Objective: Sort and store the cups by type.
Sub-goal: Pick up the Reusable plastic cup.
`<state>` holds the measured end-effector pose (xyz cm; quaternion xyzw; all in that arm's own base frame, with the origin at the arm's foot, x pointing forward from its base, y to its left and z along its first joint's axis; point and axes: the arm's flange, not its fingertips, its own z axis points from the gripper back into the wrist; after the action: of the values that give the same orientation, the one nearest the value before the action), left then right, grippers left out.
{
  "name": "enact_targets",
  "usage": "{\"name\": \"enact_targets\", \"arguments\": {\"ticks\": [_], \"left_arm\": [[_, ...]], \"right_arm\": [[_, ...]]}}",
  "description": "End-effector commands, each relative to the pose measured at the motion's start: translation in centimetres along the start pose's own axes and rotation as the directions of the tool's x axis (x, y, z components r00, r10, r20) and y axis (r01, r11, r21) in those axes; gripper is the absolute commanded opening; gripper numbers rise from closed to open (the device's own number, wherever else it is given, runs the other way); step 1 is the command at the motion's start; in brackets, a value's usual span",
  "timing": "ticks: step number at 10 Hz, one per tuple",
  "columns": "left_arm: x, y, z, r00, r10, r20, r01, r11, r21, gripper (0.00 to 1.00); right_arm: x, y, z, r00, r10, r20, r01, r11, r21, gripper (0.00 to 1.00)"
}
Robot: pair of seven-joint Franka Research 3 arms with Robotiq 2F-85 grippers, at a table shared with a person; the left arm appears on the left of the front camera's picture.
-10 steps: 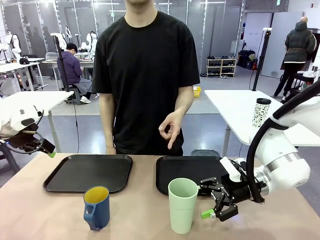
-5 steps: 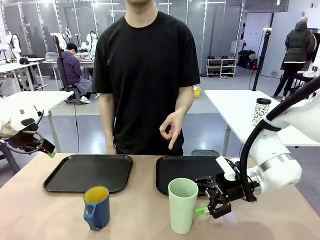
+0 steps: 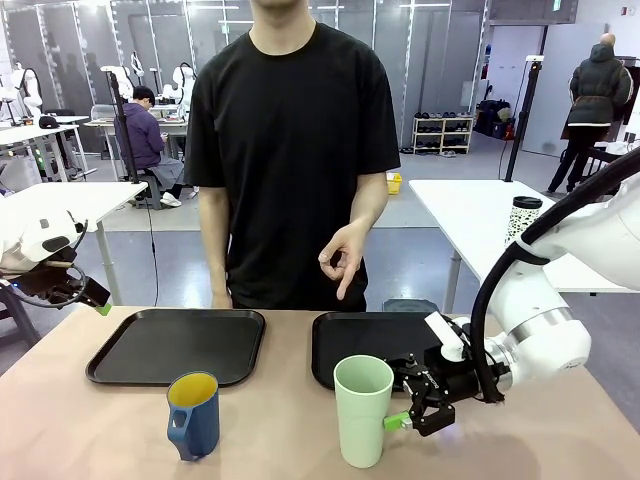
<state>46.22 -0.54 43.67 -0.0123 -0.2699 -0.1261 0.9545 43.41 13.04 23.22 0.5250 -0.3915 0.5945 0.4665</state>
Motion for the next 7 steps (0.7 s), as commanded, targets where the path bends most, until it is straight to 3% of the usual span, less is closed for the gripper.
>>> {"name": "enact_targets", "arguments": {"ticks": [1, 7], "left_arm": [[0.0, 0.2, 0.0, 1.0, 0.005, 0.001, -0.005, 1.0, -0.008, 1.0], [0.0, 0.2, 0.0, 1.0, 0.005, 0.001, -0.005, 1.0, -0.008, 1.0]], "right_arm": [[-1.8, 0.4, -1.0, 0.999, 0.045, 0.028, -0.046, 0.998, 0.034, 1.0], [-2.0, 0.4, -2.0, 0.999, 0.032, 0.018, -0.034, 0.991, 0.13, 1.0]]}}
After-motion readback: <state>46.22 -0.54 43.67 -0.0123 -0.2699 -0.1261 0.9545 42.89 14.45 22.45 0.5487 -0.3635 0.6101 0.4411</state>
